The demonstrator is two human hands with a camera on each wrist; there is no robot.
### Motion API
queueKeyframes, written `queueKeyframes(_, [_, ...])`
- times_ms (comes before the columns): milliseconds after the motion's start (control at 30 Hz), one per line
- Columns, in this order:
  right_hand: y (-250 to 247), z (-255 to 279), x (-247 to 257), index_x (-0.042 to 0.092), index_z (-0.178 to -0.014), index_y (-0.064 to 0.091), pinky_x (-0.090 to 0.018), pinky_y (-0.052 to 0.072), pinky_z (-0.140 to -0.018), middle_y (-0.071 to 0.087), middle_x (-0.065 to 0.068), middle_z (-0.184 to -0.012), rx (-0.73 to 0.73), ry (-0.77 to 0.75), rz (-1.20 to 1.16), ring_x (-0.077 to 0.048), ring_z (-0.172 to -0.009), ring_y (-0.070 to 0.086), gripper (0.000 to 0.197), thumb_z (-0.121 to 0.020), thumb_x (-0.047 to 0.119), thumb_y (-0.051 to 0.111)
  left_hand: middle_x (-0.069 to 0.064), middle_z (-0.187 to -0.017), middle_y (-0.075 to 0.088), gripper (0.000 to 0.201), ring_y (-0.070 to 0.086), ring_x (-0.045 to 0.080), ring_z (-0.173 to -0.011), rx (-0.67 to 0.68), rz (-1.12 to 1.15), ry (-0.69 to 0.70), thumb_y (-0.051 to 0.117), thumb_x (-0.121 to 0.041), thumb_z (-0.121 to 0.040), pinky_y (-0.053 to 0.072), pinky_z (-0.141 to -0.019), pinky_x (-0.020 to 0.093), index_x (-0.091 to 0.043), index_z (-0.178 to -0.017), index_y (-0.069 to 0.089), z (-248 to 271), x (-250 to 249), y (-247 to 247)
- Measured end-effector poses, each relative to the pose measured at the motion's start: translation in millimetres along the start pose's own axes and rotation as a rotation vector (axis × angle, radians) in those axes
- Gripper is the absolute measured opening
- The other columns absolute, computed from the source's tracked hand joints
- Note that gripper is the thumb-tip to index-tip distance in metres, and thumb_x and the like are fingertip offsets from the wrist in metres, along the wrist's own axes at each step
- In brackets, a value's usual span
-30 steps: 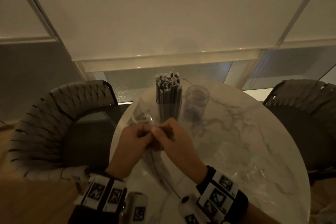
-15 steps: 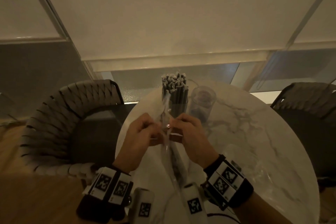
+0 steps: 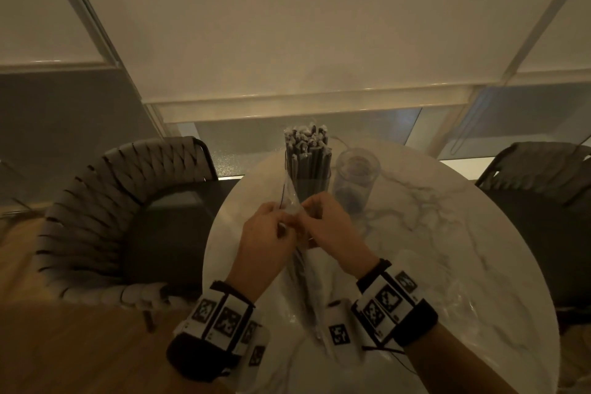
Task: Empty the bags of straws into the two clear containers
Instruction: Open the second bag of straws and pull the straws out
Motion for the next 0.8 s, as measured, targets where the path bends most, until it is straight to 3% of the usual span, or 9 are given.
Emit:
queueKeyframes(100, [-4.0,-3.1,-2.2,0.01,-0.096,0.052,-0.032,0.058,-0.056,0.06,-0.006,-0.076,0.0,-0.072,0.116,-0.011,-0.053,0.059,0.013,-0.087,0.014,0.06,0.008,-0.11,0.061,0.012,0.054,0.009,-0.095,0.038,0.03,0.035,0.07,-0.005,-0.077,0.038,-0.077,-0.001,-0.006,-0.089,0.07,3.2,1.1,-1.9])
queueKeyframes(167, [-24.5,-6.2,-2.3,0.008,-0.093,0.055,-0.02,0.047,-0.051,0.056,-0.001,-0.071,-0.069,-0.189,0.404,-0.012,-0.055,0.054,0.012,-0.082,0.007,0.06,0.012,-0.115,0.06,0.024,0.053,0.017,-0.105,0.078,-0.075,0.073,0.06,-0.004,-0.08,0.031,-0.089,0.001,-0.005,-0.101,0.07,3.8,17.4,-17.5])
queueKeyframes(267, [-77.1,-8.0,-3.2,0.01,-0.089,0.058,-0.014,0.031,-0.051,0.056,-0.002,-0.076,-0.153,-0.202,0.722,-0.018,-0.069,0.051,0.02,-0.072,0.008,0.067,0.014,-0.137,0.044,0.041,0.051,0.034,-0.113,0.226,-0.458,0.023,0.048,-0.018,-0.081,0.037,-0.099,0.03,-0.026,-0.117,0.065,4.0,47.7,-57.3])
queueKeyframes(333, [-97.9,-3.9,0.8,0.013,-0.081,0.06,-0.013,0.036,-0.048,0.063,-0.003,-0.078,-0.12,-0.193,0.746,-0.015,-0.061,0.054,0.016,-0.069,0.009,0.069,0.01,-0.142,0.039,0.044,0.051,0.029,-0.116,0.376,-0.518,-0.046,0.06,-0.022,-0.081,0.04,-0.098,0.03,-0.029,-0.124,0.058,3.0,46.0,-78.6])
queueKeyframes(433, [-90.2,0.9,16.4,0.013,-0.091,0.063,-0.017,0.049,-0.049,0.066,-0.006,-0.082,-0.09,-0.251,0.564,-0.009,-0.054,0.056,0.02,-0.073,0.007,0.067,-0.01,-0.127,0.049,0.067,0.058,0.007,-0.102,0.414,-0.241,-0.094,0.071,-0.006,-0.072,0.039,-0.08,0.009,-0.022,-0.134,0.051,-6.9,22.6,-78.9])
queueKeyframes(533, [-68.1,-0.6,15.1,0.019,-0.113,0.052,-0.017,0.05,-0.046,0.062,-0.006,-0.086,0.175,-0.15,0.636,-0.009,-0.056,0.058,0.042,-0.076,0.012,0.071,-0.017,-0.124,0.058,0.049,0.064,0.009,-0.073,0.415,0.028,-0.207,0.065,-0.006,-0.076,0.047,-0.063,0.017,-0.019,-0.123,0.06,-16.2,2.7,-65.8])
queueKeyframes(633, [-84.5,-11.8,2.5,0.01,-0.119,0.051,-0.019,0.051,-0.04,0.058,-0.008,-0.079,0.271,0.088,0.638,-0.004,-0.041,0.057,0.039,-0.083,0.0,0.058,-0.002,-0.117,0.068,0.03,0.062,0.013,-0.087,0.339,-0.239,-0.234,0.058,-0.009,-0.082,0.042,-0.067,0.02,-0.019,-0.107,0.072,-29.7,12.4,-80.3])
queueKeyframes(733, [-109.0,-24.6,15.0,0.012,-0.111,0.055,-0.022,0.054,-0.048,0.064,-0.011,-0.074,0.211,0.188,0.617,-0.015,-0.053,0.062,0.027,-0.087,0.001,0.052,0.007,-0.095,0.074,0.029,0.063,0.016,-0.072,0.499,-0.491,-0.237,0.056,-0.015,-0.084,0.044,-0.064,0.02,-0.026,-0.107,0.072,-34.5,27.8,-86.8])
queueKeyframes(800, [-104.9,-30.9,22.7,0.011,-0.115,0.052,-0.023,0.054,-0.046,0.065,-0.013,-0.077,0.195,0.184,0.561,-0.016,-0.052,0.065,0.029,-0.088,0.002,0.054,0.007,-0.085,0.072,0.033,0.064,0.011,-0.062,0.523,-0.468,-0.276,0.054,-0.014,-0.086,0.046,-0.062,0.018,-0.018,-0.115,0.067,-36.8,31.2,-75.1])
Point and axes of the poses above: each hand's wrist, its own z-axis away from the middle knuckle, its own y-axis out of the palm, x = y × z, the point moved 1 cm from there along -z, towards the middle knuckle
